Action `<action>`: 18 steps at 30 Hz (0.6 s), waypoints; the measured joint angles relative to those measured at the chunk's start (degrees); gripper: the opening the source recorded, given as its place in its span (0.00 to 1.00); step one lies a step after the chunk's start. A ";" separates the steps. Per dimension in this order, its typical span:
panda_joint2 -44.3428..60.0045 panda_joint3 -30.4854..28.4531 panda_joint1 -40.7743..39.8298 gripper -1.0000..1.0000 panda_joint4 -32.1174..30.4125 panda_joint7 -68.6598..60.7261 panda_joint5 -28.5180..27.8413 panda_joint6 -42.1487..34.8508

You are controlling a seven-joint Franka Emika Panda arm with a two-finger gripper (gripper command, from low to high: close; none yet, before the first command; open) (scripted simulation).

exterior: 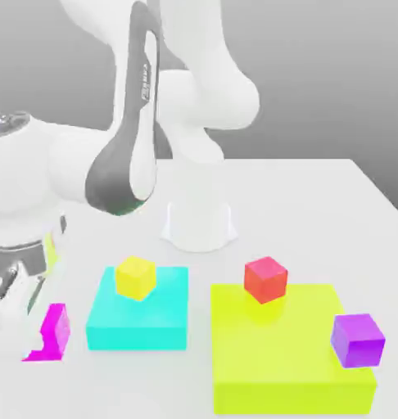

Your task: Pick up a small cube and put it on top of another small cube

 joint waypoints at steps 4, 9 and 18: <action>-7.66 2.95 6.87 0.00 -4.75 2.77 0.88 -3.14; -17.21 6.71 12.05 0.00 -10.84 5.02 3.76 -6.65; -34.56 12.75 25.05 0.00 -22.02 6.62 12.32 -12.02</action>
